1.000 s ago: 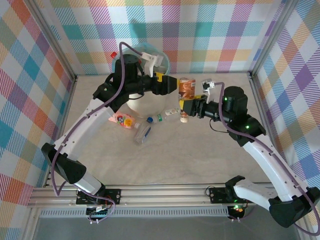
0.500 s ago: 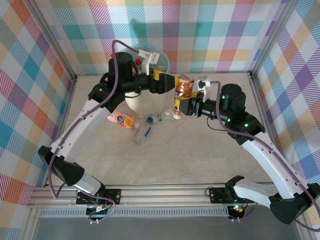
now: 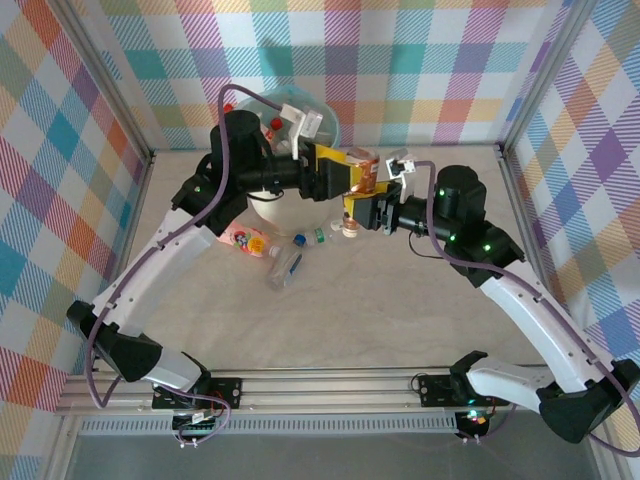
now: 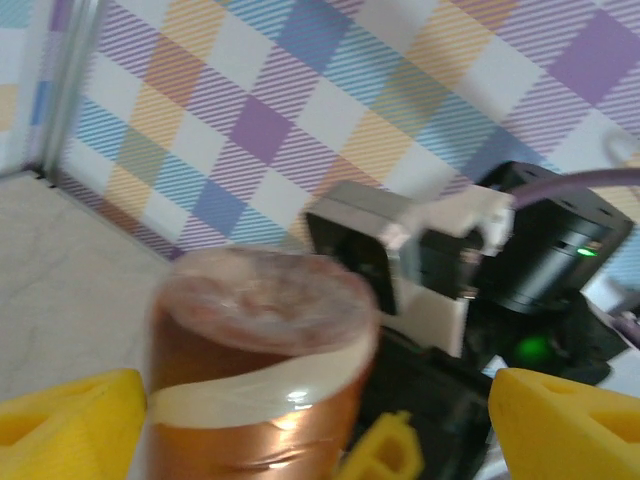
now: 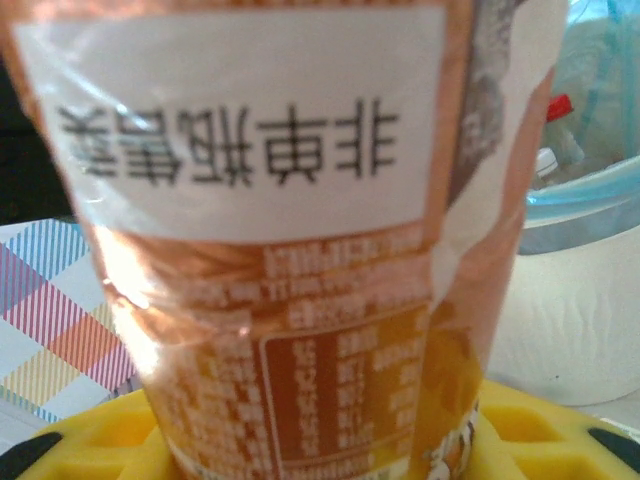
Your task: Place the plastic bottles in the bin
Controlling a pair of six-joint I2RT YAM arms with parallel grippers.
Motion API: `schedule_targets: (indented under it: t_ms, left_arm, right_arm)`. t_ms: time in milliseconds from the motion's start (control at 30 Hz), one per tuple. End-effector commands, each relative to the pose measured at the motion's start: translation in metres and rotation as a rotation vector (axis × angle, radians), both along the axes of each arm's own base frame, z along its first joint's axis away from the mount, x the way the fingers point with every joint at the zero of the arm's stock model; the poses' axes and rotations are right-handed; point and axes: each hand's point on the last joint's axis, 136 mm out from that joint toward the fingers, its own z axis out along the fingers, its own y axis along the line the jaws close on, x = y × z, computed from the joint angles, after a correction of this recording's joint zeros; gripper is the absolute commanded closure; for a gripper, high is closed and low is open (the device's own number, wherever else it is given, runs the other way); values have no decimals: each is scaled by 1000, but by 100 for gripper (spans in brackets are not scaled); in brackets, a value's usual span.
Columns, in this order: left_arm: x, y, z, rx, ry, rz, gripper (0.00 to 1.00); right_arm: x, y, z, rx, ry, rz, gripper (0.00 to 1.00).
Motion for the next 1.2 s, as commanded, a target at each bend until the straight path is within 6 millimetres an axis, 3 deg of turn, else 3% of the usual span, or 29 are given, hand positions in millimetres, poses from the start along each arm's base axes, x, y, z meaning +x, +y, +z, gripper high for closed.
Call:
schedule_targets:
  t_ms: [0, 100, 367, 600, 900, 1167]
  left_arm:
    - [-24, 7, 23, -53, -77, -60, 11]
    - [-28, 6, 23, -55, -86, -69, 12]
    - [-15, 0, 5, 25, -43, -13, 19]
    - [-9, 1, 0, 51, -48, 21, 22]
    - [-4, 5, 1, 66, -58, 64, 20]
    - [-3, 12, 11, 48, -83, 112, 30]
  right_arm:
    - [-4, 2, 17, 22, -62, 21, 51]
    - [-5, 4, 19, 28, -63, 32, 52]
    - [-14, 16, 24, 26, -77, 91, 52]
    - [-21, 24, 28, 28, -89, 140, 52]
    - [-26, 28, 30, 28, -95, 169, 51]
    - [-22, 25, 30, 14, -101, 128, 47]
